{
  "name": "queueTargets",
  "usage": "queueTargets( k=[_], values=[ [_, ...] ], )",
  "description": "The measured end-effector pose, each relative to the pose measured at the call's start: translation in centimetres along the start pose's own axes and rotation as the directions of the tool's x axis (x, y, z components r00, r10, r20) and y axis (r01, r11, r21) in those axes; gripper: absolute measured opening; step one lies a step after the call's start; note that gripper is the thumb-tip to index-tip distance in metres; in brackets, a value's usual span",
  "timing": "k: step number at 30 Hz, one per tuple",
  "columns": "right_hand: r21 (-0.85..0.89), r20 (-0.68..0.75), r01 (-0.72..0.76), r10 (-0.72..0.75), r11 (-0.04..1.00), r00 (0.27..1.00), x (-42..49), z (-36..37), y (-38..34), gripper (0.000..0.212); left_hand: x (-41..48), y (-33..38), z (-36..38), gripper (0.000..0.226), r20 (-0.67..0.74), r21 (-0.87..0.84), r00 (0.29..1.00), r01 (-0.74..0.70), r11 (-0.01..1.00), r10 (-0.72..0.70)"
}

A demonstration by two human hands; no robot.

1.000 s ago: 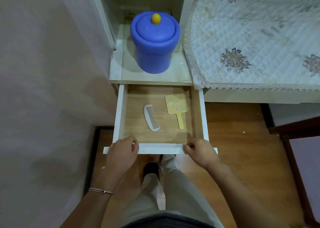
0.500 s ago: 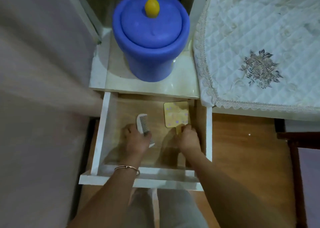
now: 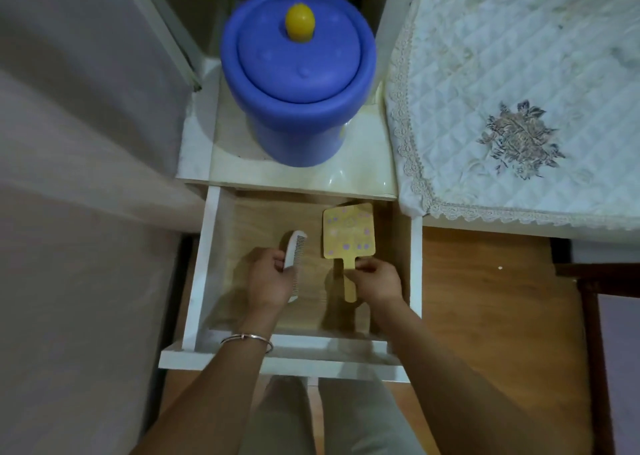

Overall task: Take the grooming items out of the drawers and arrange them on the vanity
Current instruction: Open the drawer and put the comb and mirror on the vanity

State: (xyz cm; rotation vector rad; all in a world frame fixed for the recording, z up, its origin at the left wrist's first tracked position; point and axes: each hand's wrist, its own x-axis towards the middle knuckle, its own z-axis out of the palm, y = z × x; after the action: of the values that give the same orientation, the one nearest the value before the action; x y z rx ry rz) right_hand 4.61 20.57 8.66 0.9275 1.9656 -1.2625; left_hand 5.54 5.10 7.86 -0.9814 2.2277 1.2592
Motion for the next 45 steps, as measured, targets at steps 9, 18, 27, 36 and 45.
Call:
queueTargets(
  k=[9, 18, 27, 36, 45],
  values=[
    [0.093, 0.123, 0.249, -0.259, 0.964, 0.958, -6.1, -4.8, -0.1, 0.019, -5.3, 2.4, -4.8, 0.019, 0.019, -0.206, 0.955, -0.285, 0.936, 0.295],
    [0.159, -0.197, 0.486, -0.454, 0.859, 0.869, -4.7, -14.5, -7.0, 0.006, -5.4, 17.1, -0.6, 0.021, 0.099, -0.336, 0.844, -0.471, 0.816, 0.528],
    [0.173, -0.409, 0.404, -0.308, 0.898, 0.859, 5.3, -21.4, -12.0, 0.019, 0.8, 28.0, 8.7, 0.015, 0.114, -0.210, 0.879, -0.433, 0.876, 0.462],
    [-0.223, -0.487, 0.394, -0.452, 0.892, 0.747, 7.6, -21.5, -11.7, 0.026, 1.8, 28.0, 10.6, 0.029, 0.061, 0.204, 0.790, -0.608, 0.767, 0.610],
    [-0.472, -0.448, 0.516, -0.699, 0.715, 0.558, 3.7, -18.8, -9.5, 0.029, -0.9, 22.1, 5.2, 0.019, 0.143, 0.282, 0.715, -0.692, 0.664, 0.684]
  ],
)
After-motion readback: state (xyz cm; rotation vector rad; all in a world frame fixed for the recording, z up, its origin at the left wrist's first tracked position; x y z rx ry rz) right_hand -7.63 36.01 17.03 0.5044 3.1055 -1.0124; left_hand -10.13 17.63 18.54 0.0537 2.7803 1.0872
